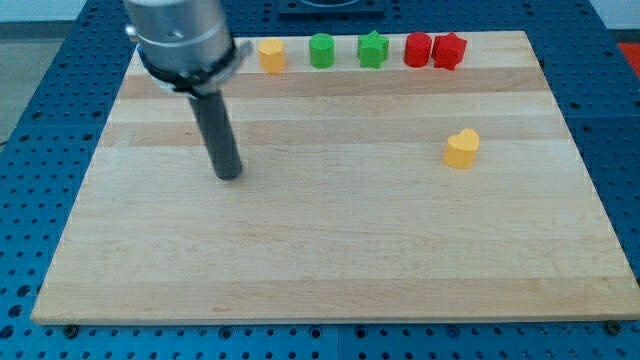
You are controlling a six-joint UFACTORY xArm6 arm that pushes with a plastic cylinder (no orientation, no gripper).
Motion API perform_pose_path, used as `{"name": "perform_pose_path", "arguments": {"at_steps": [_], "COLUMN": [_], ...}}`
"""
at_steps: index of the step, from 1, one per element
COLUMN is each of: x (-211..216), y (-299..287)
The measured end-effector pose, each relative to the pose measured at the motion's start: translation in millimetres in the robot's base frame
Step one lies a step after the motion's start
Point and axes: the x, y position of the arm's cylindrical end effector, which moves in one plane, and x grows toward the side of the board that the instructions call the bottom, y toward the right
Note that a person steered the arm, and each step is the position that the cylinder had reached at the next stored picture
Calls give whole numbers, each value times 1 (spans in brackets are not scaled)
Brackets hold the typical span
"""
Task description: Move the yellow heart to top right
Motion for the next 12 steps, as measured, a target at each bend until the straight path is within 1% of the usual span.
{"name": "perform_pose_path", "arguments": {"at_steps": [1,2,6,7,8,9,10,11,12], "x": [17,20,20,34,22,-30,-48,-47,-20], "y": [24,29,21,107,193,237,295,301,301]}}
